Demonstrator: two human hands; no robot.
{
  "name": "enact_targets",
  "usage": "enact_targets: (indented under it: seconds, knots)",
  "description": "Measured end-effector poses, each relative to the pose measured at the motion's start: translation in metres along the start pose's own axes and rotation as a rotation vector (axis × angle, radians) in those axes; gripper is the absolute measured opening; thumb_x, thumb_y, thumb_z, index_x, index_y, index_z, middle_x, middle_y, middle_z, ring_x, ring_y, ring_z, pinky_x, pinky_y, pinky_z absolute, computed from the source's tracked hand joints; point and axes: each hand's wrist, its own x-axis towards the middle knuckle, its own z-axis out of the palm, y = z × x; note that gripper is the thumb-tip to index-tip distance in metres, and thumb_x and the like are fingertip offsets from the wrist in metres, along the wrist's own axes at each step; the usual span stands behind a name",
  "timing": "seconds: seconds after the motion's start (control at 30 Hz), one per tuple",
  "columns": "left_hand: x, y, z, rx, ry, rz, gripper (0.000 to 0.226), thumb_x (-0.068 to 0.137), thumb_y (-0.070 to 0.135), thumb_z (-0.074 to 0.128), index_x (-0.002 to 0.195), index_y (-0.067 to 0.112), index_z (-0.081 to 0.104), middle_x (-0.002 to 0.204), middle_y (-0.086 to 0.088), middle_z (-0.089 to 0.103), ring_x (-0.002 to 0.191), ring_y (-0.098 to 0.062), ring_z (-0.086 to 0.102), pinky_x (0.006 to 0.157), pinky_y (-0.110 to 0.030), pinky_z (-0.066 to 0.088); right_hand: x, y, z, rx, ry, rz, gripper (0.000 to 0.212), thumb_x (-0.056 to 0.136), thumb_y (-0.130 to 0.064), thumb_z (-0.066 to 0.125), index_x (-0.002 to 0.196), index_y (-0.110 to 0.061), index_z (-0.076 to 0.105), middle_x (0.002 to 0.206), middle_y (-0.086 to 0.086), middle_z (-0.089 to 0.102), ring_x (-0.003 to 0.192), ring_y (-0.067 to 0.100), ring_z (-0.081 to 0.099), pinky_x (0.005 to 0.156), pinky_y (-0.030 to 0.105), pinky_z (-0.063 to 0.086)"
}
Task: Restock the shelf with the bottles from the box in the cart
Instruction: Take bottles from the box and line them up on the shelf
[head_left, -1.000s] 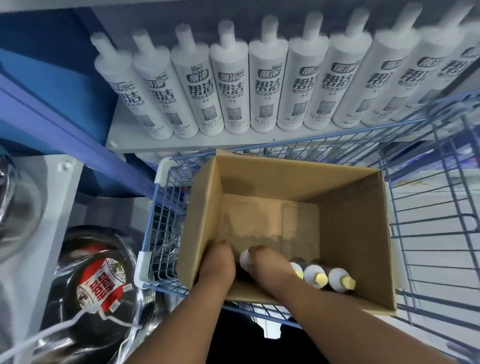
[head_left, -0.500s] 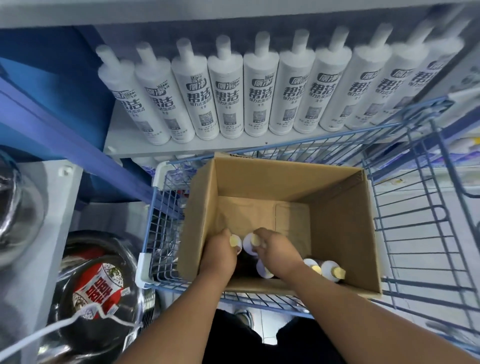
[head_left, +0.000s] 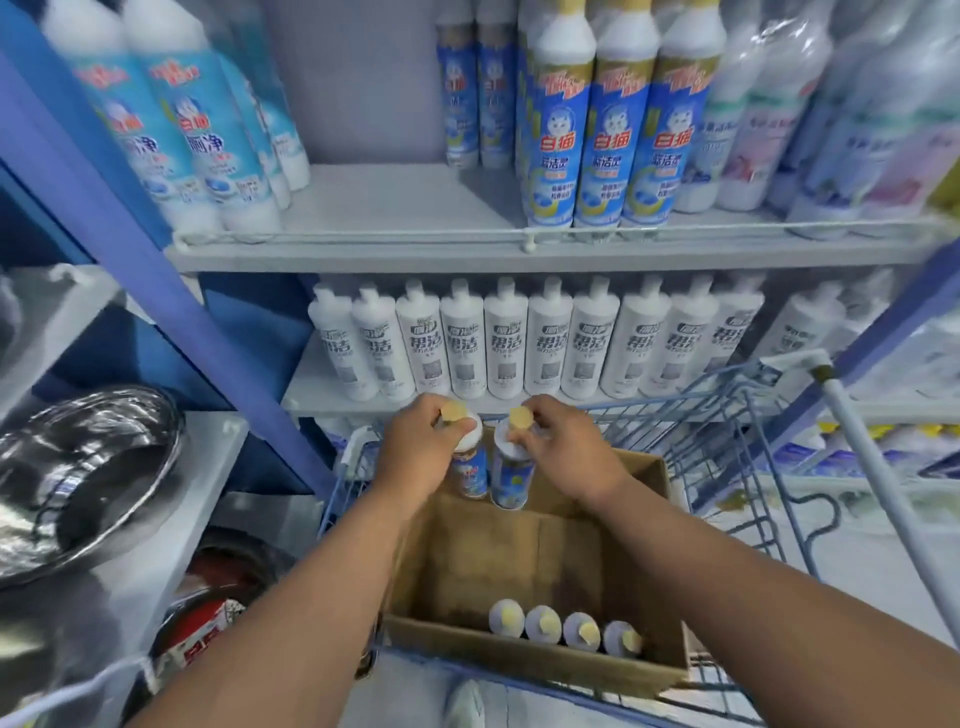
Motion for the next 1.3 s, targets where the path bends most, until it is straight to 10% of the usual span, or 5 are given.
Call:
enact_targets:
  seconds: [0.8,1.3]
  knots:
    - [0.087,0.249,-0.14,-0.294,0.309,0.419,0.028,0.08,0.043,0.077,0.099,0.024,0.069,0.092,0.012,0.074,0.084,0.0,0.069,0.083,-0.035,0.058,0.118,-0.222,-0.147,0.196,0.452,-0.292,0.025,0.084,-0.044,0.068,0.096,-0.022,0.066,0.09,-0.007,0.071,0.085,0.01,0.067,0.079,0.043,0.057]
    - [0.209,0.258,-0.158,-0.311,0.308,0.415,0.021,0.076,0.045,0.078,0.084,0.03,0.067,0.087,0.018,0.074,0.082,0.001,0.069,0.082,-0.035,0.058,0.229,-0.259,-0.134,0.217,0.606,-0.235,0.026,0.085,-0.042,0.068,0.097,-0.019,0.066,0.09,-0.006,0.071,0.083,0.011,0.067,0.074,0.042,0.059]
